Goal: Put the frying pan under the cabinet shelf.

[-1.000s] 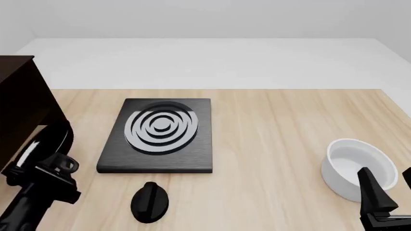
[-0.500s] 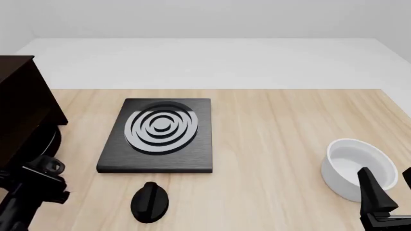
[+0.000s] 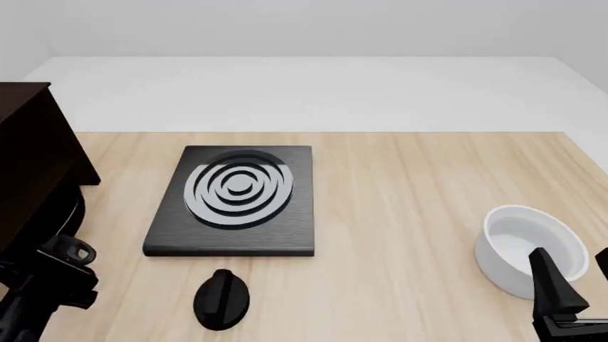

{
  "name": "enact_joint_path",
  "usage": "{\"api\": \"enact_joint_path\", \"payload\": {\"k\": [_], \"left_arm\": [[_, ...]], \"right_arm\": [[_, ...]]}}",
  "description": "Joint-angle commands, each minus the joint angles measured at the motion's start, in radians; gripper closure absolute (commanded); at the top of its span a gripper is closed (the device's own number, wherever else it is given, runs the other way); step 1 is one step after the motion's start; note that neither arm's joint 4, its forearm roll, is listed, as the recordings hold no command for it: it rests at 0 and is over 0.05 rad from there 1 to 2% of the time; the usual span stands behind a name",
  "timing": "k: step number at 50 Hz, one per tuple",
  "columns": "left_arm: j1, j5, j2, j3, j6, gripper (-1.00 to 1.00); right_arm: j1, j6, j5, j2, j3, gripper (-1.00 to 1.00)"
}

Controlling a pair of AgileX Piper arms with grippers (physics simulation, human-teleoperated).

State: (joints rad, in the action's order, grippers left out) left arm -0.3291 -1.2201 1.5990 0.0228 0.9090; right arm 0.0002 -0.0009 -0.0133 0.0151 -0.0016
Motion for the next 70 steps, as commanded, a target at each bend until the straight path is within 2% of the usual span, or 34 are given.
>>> {"api": "enact_joint_path", "payload": {"k": [1,2,15,26,35,36,55,69,70], "left_arm": [[-0.182,0.000,0.077,-0.014,0.062,1.00],[-0.179,0.000,0.123,-0.002,0.081,1.00],[-0.213,0.000,0.257,0.082,0.190,1.00],[-0.272,0.000,0.339,0.139,0.213,1.00],[-0.263,0.000,0.365,0.143,0.208,1.00],[-0.265,0.000,0.363,0.142,0.214,-1.00],[-0.249,0.000,0.364,0.120,0.231,-1.00],[-0.235,0.000,0.379,0.068,0.309,-1.00],[-0.235,0.000,0.398,0.065,0.338,-1.00]], "right_arm": [[0.000,0.000,0.000,0.000,0.000,-1.00],[0.000,0.000,0.000,0.000,0.000,-1.00],[0.000,0.000,0.000,-0.001,0.000,-1.00],[0.000,0.000,0.000,0.000,0.000,-1.00],[0.000,0.000,0.000,0.000,0.000,-1.00],[0.000,0.000,0.000,0.000,0.000,-1.00],[0.000,0.000,0.000,0.000,0.000,-1.00],[0.000,0.000,0.000,0.000,0.000,-1.00],[0.000,0.000,0.000,0.000,0.000,-1.00]]}}
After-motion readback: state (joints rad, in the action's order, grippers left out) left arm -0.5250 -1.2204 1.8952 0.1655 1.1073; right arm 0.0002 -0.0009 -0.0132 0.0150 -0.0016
